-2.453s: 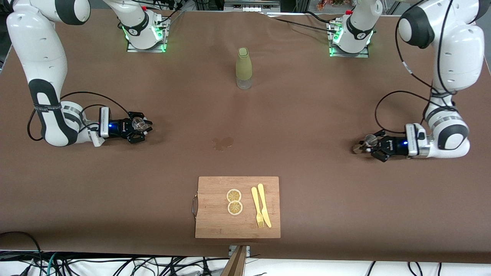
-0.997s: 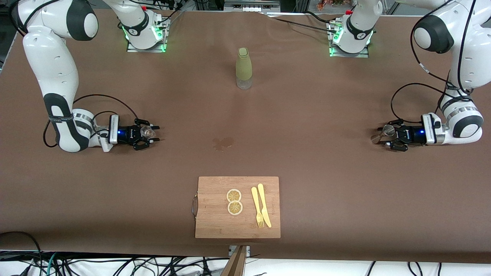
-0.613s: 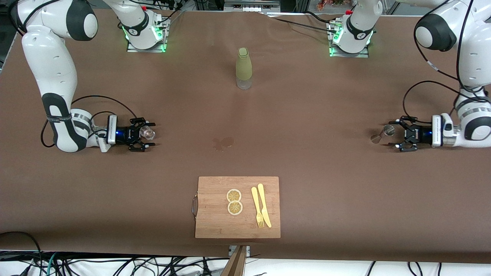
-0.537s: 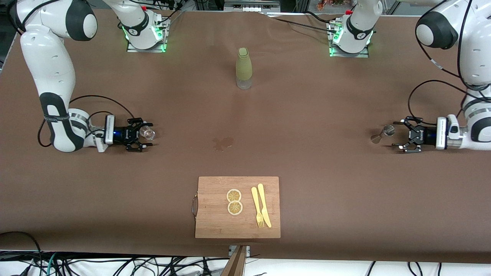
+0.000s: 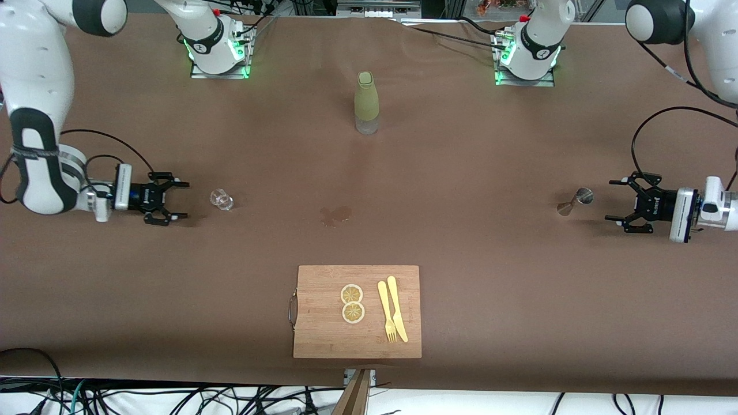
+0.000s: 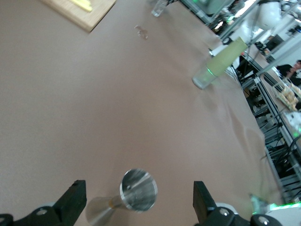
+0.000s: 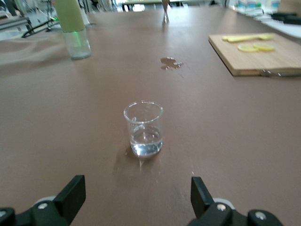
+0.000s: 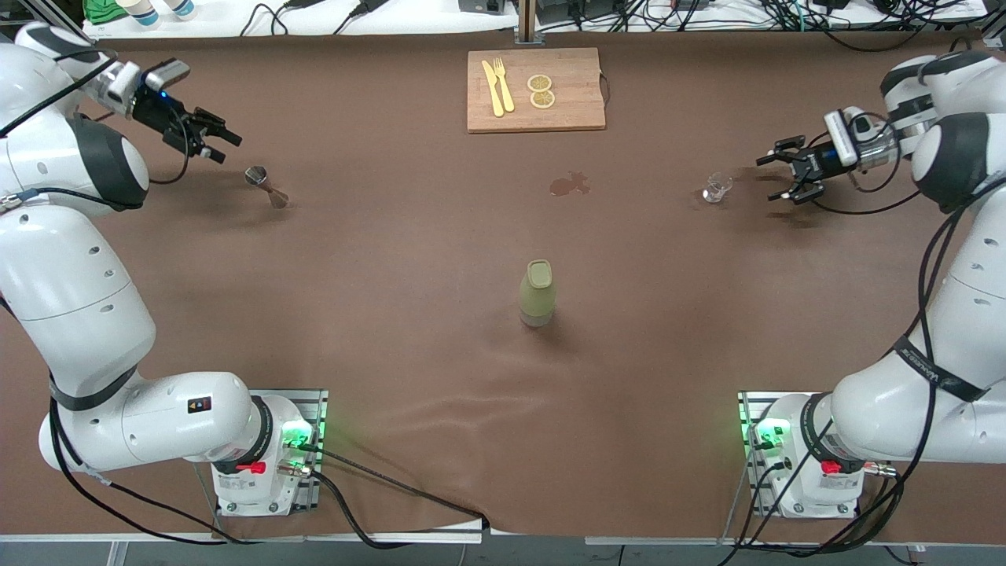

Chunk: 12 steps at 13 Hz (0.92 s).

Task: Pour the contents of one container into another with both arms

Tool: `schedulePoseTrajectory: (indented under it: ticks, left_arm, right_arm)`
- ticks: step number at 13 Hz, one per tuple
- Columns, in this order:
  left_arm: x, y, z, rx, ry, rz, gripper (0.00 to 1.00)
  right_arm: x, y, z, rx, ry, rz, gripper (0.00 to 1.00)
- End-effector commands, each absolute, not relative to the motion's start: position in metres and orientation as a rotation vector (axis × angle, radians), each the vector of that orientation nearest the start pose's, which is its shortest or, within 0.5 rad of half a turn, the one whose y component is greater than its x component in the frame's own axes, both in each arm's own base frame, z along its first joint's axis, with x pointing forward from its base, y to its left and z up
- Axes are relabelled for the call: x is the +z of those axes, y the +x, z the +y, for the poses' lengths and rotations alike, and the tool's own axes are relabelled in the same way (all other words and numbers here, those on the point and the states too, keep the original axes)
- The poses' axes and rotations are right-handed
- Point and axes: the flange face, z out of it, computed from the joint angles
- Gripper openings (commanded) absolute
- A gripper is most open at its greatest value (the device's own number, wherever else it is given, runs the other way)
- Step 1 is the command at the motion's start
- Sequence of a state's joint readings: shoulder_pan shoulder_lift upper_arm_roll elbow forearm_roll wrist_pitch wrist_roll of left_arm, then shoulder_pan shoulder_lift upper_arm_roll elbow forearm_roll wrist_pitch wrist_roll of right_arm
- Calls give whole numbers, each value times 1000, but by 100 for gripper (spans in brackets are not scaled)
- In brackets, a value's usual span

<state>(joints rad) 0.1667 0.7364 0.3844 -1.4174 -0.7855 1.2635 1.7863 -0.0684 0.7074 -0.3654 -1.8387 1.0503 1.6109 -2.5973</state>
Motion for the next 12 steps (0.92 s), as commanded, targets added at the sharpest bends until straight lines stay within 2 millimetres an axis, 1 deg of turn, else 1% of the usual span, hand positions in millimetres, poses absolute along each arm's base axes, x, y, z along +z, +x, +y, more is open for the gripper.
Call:
schedulePoseTrajectory:
  ticks: [1,2,3,5,6,9,10,11,12]
  left_arm:
    - [322,609,185,10,2026,-1062,100]
    - [342,612,174,-51,2102,-1008,100]
    - [360,615,160,-115,2178,-918,100]
    - [396,620,134,-236,2340,-767,100]
    - [413,624,124,-273,2422,-707,100]
    - [449,631,82,-388,2587,-519,100]
    - [463,634,61,-415,2645,-479,100]
    - [472,635,43,-445,2696,-440,100]
    - [487,633,26,-458,2754,-412,100]
  right_arm:
    - [202,542,-155,-674,-1723,-1552,99]
    - [222,544,-155,-627,-1787,-1522,99]
    - [234,546,-153,-565,-1828,-1494,99]
    - [265,549,-148,-462,-1914,-1447,99]
    - [281,551,-147,-409,-1973,-1416,99]
    - [326,551,-150,-285,-2121,-1366,99]
    - [338,549,-152,-246,-2176,-1322,99]
    - [353,547,-154,-208,-2246,-1254,99]
    - [364,545,-156,-167,-2316,-1172,99]
